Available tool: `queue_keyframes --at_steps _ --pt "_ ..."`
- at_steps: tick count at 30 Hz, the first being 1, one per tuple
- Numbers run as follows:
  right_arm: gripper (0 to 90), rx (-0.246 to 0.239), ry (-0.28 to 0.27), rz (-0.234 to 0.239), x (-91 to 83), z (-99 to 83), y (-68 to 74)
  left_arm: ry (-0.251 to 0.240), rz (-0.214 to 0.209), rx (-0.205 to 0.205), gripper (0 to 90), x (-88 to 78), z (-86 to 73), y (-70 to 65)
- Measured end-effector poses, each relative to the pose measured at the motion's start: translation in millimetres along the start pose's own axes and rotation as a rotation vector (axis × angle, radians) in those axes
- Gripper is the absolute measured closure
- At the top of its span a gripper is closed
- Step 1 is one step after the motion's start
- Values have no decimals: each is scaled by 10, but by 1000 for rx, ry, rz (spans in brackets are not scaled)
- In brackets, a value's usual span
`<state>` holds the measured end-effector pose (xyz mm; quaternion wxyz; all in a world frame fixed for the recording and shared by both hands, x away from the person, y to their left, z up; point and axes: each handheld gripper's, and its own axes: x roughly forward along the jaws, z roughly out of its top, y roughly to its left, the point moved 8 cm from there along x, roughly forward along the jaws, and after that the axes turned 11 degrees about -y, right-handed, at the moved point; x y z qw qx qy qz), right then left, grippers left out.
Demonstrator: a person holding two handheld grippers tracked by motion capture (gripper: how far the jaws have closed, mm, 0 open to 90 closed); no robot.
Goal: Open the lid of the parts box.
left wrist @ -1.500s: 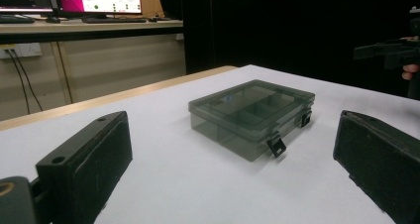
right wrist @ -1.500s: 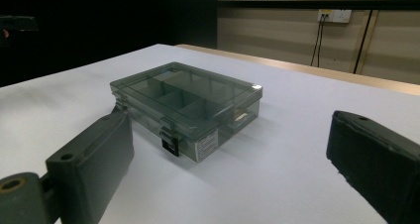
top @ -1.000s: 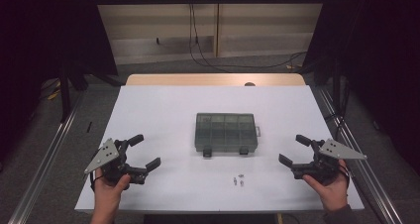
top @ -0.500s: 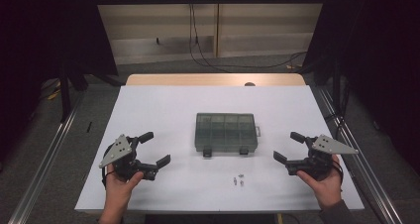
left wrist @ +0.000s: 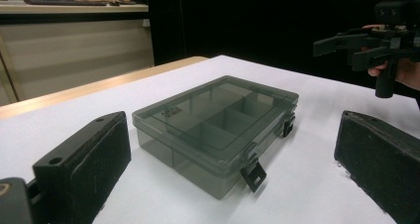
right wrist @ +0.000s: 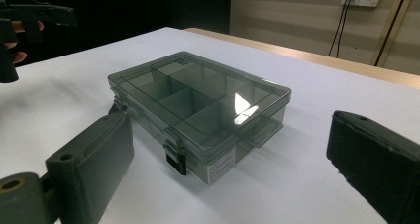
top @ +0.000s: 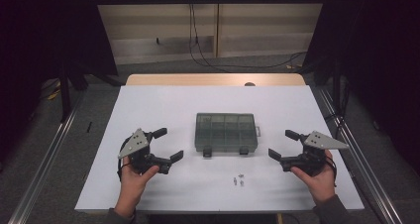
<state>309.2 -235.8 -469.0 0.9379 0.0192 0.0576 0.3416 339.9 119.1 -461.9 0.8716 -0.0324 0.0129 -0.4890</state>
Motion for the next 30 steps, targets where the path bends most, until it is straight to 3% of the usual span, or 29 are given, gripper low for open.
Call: queue_keyframes --at_steps 12,27,30 --pt "37 -10 21 27 202 -35 35 3 -12 0 6 165 -27 -8" --pt "38 7 47 46 395 -107 53 69 -18 16 10 386 -179 18" --pt "38 8 44 48 396 -97 46 76 -17 1 10 436 -220 11"
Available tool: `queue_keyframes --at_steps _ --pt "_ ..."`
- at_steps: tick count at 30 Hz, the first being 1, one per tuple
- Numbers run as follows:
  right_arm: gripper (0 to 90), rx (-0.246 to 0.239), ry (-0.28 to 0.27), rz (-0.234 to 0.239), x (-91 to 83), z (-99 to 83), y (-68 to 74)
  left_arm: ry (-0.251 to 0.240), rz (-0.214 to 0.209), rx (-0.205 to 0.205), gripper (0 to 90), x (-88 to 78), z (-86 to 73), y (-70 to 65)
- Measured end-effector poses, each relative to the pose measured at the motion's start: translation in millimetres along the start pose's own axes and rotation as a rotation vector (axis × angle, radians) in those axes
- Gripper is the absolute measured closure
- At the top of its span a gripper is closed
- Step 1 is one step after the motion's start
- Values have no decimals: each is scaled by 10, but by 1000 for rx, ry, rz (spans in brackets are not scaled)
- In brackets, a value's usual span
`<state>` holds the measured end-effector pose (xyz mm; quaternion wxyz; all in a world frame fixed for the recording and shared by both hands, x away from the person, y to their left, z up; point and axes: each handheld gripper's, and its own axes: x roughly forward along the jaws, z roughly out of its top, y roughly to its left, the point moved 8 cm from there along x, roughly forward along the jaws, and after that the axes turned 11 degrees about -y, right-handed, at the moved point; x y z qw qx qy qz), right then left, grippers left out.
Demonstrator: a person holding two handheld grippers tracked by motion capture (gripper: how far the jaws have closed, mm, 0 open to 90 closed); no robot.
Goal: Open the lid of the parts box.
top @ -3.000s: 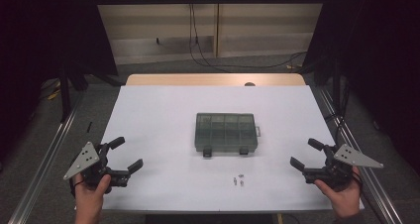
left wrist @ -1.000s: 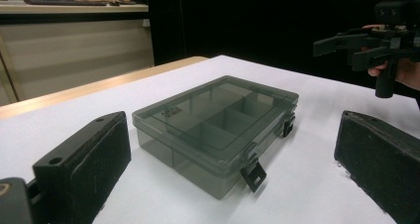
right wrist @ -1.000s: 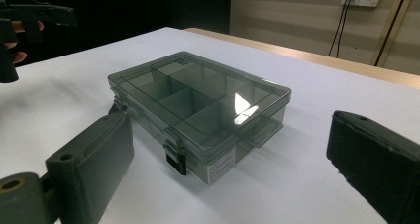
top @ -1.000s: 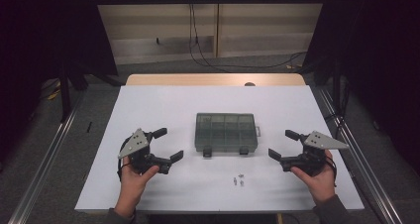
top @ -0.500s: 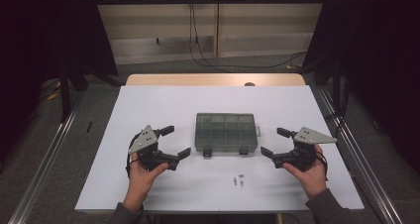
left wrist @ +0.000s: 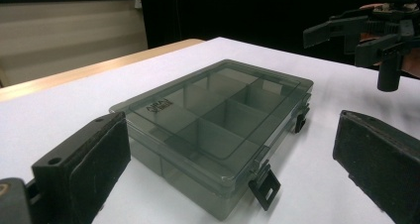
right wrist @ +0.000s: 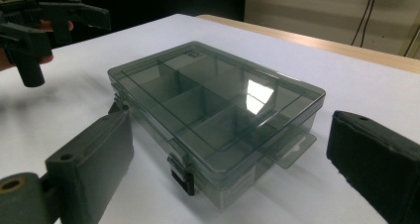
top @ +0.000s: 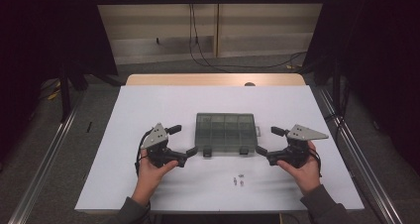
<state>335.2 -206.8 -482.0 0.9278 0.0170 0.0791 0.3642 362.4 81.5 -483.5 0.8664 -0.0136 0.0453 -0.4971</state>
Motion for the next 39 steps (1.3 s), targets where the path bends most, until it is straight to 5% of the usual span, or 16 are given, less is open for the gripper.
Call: queue_keyframes --at_steps 15,25,27,35,37,39 --pt "155 11 22 27 56 -66 47 37 18 -11 106 24 -60 -4" --pt "342 1 36 19 22 -112 44 79 25 -15 262 -11 -134 33" --pt "383 5 35 27 6 -116 35 72 -5 -52 325 5 -143 1" --pt "479 0 58 24 -58 -163 -6 103 35 -37 465 -26 -180 38" --pt "565 5 67 23 -79 -171 -10 101 32 -46 481 -31 -183 40" --pt "618 23 97 21 -97 -202 -11 102 25 -59 584 -36 -185 35"
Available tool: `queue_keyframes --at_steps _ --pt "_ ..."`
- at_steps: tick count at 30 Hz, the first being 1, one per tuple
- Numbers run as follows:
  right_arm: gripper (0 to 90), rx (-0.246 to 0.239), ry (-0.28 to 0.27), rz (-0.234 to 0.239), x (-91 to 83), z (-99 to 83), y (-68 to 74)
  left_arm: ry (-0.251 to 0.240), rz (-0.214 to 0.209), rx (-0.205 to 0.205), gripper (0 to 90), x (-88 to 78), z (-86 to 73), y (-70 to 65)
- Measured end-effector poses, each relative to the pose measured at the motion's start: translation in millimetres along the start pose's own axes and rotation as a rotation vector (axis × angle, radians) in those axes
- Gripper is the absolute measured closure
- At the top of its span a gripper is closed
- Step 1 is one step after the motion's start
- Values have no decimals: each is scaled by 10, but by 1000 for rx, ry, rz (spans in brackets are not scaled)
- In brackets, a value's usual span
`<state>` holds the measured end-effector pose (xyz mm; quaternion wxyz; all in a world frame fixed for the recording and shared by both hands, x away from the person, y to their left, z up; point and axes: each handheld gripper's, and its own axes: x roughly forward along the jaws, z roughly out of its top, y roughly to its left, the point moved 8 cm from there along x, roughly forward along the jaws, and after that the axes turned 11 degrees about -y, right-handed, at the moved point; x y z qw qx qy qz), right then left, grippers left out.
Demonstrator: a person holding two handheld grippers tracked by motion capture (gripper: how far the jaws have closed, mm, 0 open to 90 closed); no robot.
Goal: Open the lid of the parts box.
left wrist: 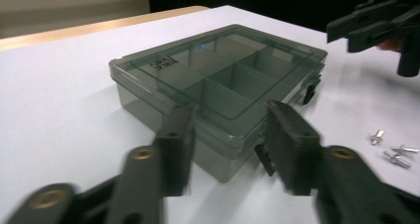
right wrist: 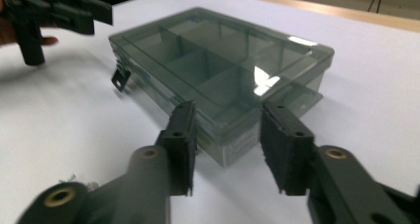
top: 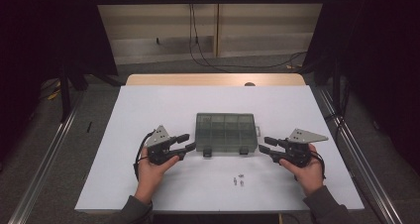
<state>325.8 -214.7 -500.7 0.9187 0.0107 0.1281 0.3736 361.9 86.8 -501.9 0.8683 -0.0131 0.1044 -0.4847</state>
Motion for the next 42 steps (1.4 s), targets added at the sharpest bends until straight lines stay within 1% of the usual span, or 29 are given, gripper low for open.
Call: queue_keyframes --at_steps 1,3,4,5,6,7,9,10,11,12,13,14,15,16,17,18,19,20,21,23,25,26,27,29,30,34,35,38,42 --pt "638 -7 12 -3 -3 -14 -2 12 8 1 608 -2 -10 2" --pt "656 -12 24 -4 -4 -28 -2 19 5 0 660 2 -20 1" --pt "696 -21 38 -11 -2 -49 -4 32 6 -4 689 -2 -32 0" --pt "696 -21 38 -11 -2 -49 -4 32 6 -4 711 -2 -32 0" --pt "725 -24 45 -8 1 -58 3 35 4 -14 711 -1 -38 -5" --pt "772 -28 52 -4 6 -65 8 50 13 -17 732 -8 -45 0" --pt "853 -28 71 0 15 -80 19 48 6 -28 799 -3 -46 -1" --pt "853 -28 71 0 15 -80 19 49 7 -35 799 -2 -48 -3" --pt "894 -21 81 -2 25 -92 19 75 19 -37 847 -4 -70 8" --pt "894 -21 81 -2 25 -92 19 75 19 -37 865 -4 -70 8" --pt "900 -3 94 -9 31 -103 11 80 20 -39 880 -2 -78 7" --pt "900 5 106 -11 33 -111 10 103 23 -40 889 1 -109 8" --pt "900 6 117 -15 39 -121 4 103 23 -40 896 1 -109 8" --pt "900 6 117 -15 39 -121 4 110 9 -42 896 7 -126 0" --pt "900 16 136 -16 51 -153 -1 128 22 -39 900 8 -151 2" --pt "900 16 136 -16 51 -153 -1 128 22 -39 900 8 -151 2" --pt "900 25 149 -17 59 -181 -3 133 15 -47 900 9 -164 -2" --pt "900 25 149 -17 59 -181 -3 133 14 -54 900 15 -171 -6" --pt "900 25 159 -16 70 -203 -9 149 9 -48 900 20 -178 -9" --pt "900 27 162 -16 80 -211 -7 150 4 -56 900 29 -178 -17" --pt "900 26 167 -19 84 -218 -10 186 8 -58 900 45 -211 -36" --pt "900 25 169 -20 86 -223 -10 186 8 -58 900 45 -211 -36" --pt "900 26 172 -22 88 -229 -13 200 5 -53 900 49 -220 -39" --pt "900 31 174 -24 91 -234 -16 200 1 -59 900 51 -220 -43" --pt "900 34 174 -23 95 -234 -17 205 -1 -69 900 58 -227 -52" --pt "900 32 187 -19 126 -253 -9 208 0 -72 900 66 -231 -51" --pt "900 34 191 -19 129 -257 -4 205 14 -81 900 67 -228 -42" --pt "900 32 189 -19 133 -252 -5 205 5 -82 900 64 -228 -40" --pt "900 32 181 -18 135 -240 2 213 14 -79 900 67 -233 -32"
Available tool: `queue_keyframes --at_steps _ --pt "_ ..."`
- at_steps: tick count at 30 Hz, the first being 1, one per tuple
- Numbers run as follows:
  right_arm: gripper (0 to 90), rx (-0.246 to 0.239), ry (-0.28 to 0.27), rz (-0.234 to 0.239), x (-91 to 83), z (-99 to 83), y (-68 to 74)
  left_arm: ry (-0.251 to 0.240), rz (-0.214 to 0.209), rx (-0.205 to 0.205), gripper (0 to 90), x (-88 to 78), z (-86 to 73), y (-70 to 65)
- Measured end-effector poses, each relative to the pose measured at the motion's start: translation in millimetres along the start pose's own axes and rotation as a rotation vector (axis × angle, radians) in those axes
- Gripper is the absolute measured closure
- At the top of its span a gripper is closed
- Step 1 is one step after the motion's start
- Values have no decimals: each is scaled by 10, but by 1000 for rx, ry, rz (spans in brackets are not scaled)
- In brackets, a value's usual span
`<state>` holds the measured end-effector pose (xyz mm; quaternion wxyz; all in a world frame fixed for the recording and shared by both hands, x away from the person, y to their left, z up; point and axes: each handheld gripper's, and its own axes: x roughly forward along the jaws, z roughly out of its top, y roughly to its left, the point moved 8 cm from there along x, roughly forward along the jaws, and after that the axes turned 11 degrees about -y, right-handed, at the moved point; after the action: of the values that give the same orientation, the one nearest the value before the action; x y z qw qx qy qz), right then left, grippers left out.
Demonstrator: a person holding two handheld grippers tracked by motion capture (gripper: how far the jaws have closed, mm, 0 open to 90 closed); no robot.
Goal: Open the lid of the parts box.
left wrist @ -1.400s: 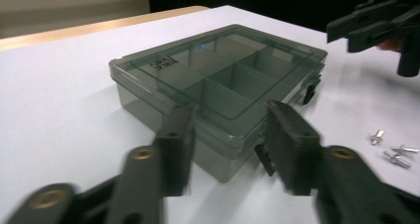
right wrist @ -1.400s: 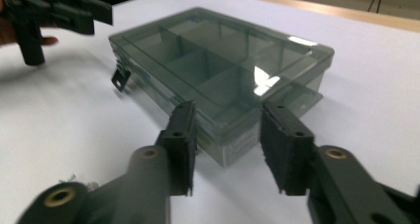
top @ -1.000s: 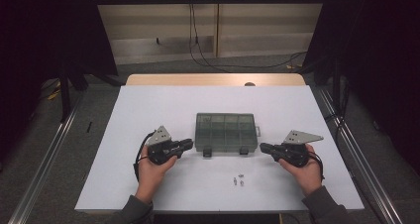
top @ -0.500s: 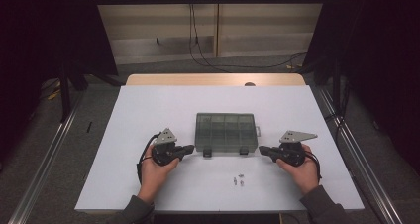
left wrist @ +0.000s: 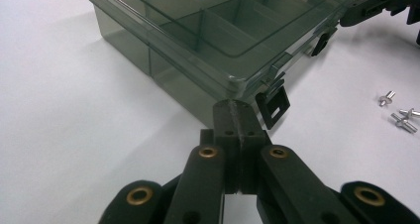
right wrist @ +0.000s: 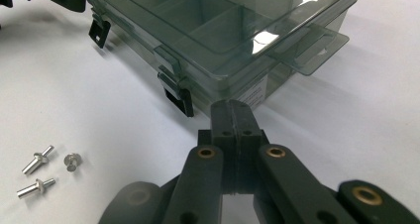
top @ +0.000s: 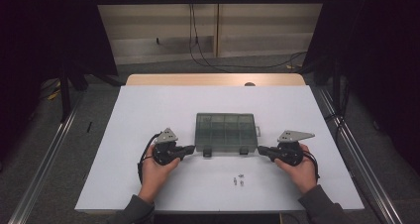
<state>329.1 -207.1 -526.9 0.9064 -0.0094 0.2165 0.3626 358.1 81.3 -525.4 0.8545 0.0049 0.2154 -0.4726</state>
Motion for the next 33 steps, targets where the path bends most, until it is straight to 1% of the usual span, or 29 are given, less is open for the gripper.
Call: queue_keyframes --at_steps 2,5,8,13,18,22,23,25,29,30,32,33 --pt "900 2 -4 -2 2 4 1 -4 -8 -4 900 4 2 -3" --pt "900 1 -5 -1 -14 8 0 -3 -5 -11 900 13 5 -1" --pt "900 9 -6 -5 -19 2 -12 3 -2 -7 900 8 2 9" --pt "900 10 -8 -2 -5 2 -8 -7 -3 -15 900 12 11 6" --pt "900 16 -5 1 3 3 -4 -6 -5 -11 900 10 11 9" --pt "900 22 -8 4 5 10 -3 -14 5 -18 900 11 18 11" --pt "900 17 -13 1 7 18 -6 -13 2 -13 900 4 24 19" --pt "900 15 -18 1 5 25 -11 -26 4 -22 900 8 40 13" --pt "900 32 -42 0 -3 62 -5 -25 0 -12 900 4 54 10" --pt "900 30 -45 1 -3 73 -3 -30 4 -18 900 5 65 3" --pt "900 32 -45 -5 -4 83 -1 -29 1 -10 900 3 71 3" --pt "900 30 -49 -8 0 92 -2 -34 9 -15 900 2 84 -4"
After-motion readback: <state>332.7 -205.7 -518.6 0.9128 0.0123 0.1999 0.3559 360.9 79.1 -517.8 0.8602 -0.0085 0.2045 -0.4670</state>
